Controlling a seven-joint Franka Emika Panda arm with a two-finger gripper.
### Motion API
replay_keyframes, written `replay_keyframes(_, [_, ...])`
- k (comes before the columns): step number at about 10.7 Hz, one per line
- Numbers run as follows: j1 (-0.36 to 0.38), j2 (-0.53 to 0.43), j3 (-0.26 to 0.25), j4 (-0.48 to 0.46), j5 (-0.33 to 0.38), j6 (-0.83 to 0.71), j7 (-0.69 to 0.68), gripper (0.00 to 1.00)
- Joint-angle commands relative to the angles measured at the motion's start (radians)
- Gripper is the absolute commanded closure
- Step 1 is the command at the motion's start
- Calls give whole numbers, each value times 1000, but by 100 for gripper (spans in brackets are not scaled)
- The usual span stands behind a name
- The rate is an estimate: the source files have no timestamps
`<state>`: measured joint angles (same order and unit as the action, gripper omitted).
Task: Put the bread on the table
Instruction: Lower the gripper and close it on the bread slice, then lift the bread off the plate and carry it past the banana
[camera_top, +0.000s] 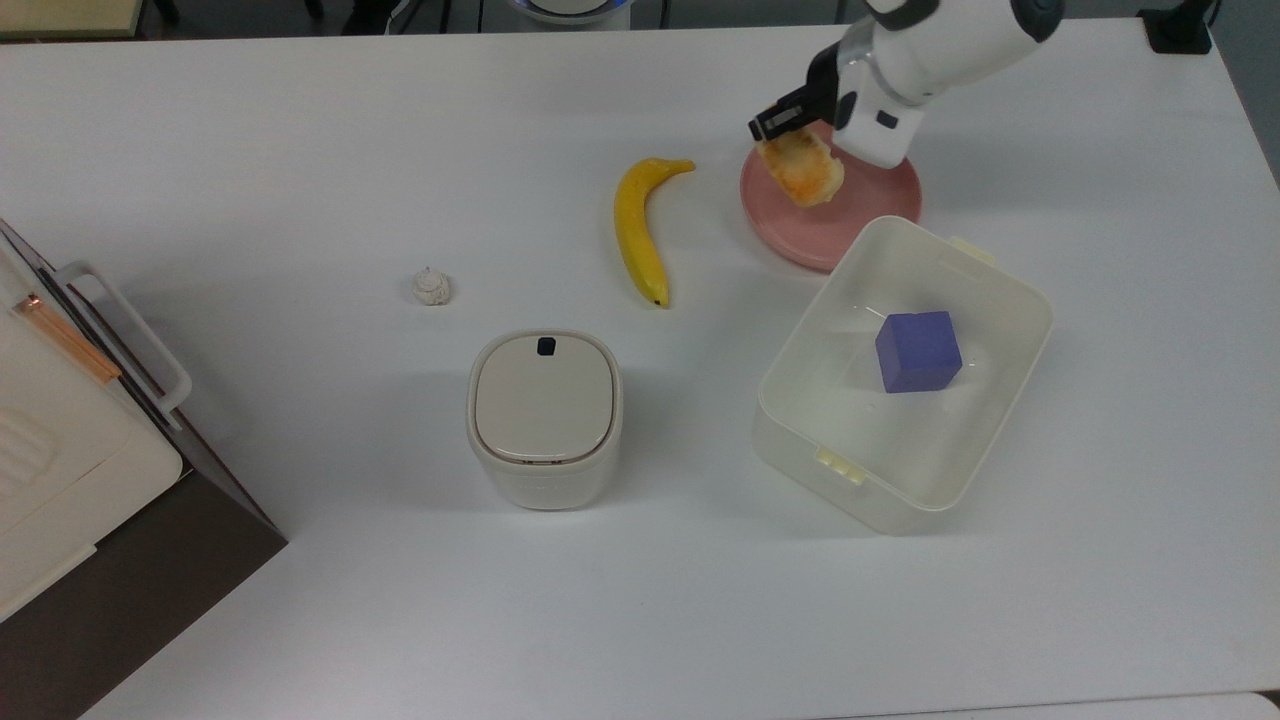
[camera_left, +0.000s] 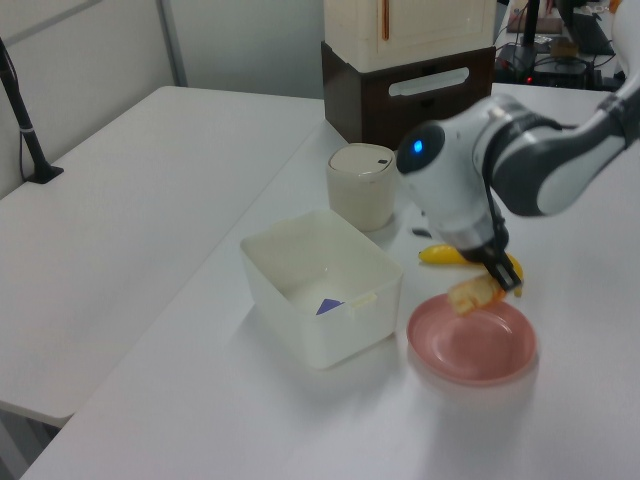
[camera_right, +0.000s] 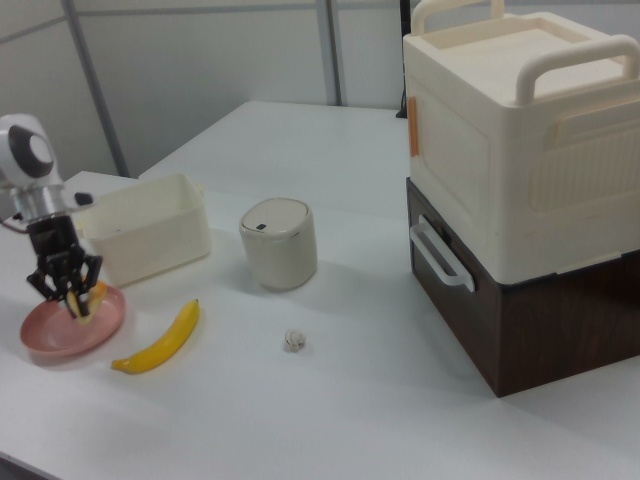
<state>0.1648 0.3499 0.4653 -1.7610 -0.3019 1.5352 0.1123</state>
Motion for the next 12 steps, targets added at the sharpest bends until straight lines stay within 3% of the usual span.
replay_keyframes(1, [-102,-94,-2,-6,3,-27,-2,96])
replay_keyframes(7, [-327,-95,-36,-8,1,-148,10,96])
replay_keyframes(11, [-347,-89,-160,-8,-6,-162,-2,96])
replay_keyframes(12, [-349,-89,-171,-6,-6,-159,3,75])
